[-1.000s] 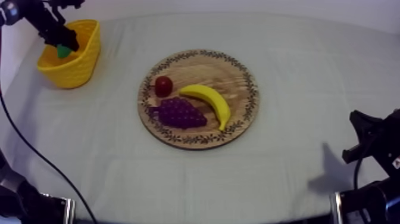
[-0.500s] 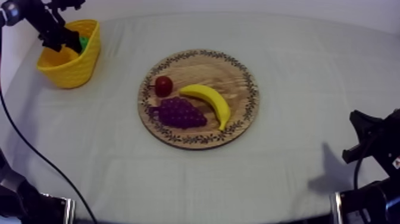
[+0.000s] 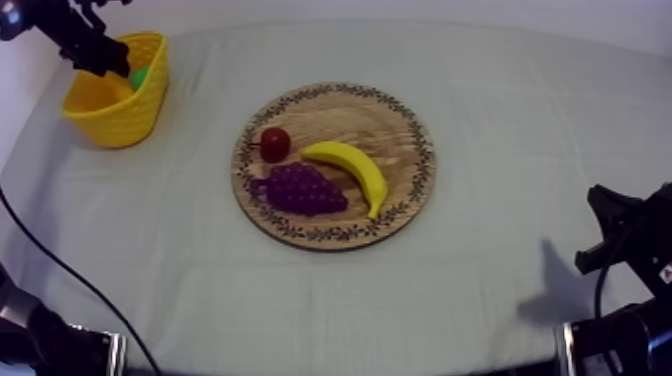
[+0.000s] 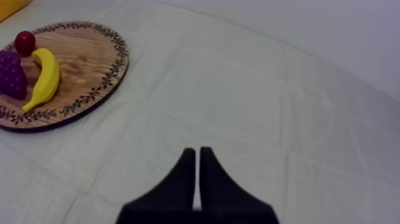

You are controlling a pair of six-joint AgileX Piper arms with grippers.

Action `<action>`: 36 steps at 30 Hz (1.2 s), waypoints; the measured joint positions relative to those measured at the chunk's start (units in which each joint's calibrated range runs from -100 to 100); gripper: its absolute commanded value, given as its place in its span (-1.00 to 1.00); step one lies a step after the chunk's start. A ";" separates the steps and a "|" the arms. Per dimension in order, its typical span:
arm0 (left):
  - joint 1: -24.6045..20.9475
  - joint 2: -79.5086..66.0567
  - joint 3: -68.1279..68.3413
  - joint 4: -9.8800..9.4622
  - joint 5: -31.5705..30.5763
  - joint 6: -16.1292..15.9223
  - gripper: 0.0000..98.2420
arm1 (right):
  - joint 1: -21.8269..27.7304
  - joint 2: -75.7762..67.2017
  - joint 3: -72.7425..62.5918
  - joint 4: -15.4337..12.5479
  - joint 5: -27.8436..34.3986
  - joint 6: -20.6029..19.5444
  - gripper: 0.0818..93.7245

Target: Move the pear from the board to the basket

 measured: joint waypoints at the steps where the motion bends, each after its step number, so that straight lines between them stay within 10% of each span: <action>1: 0.00 -0.76 0.61 0.14 -0.30 0.15 -0.19 | 0.00 0.00 0.00 0.00 0.00 0.00 -0.99; 12: 0.35 -11.21 11.45 1.10 -6.23 1.46 -0.70 | 0.00 0.00 0.00 0.00 0.00 0.00 -0.99; 36: 6.09 -46.80 40.96 2.52 -22.94 2.93 -1.00 | 0.00 0.00 0.00 0.00 0.00 -0.02 -0.99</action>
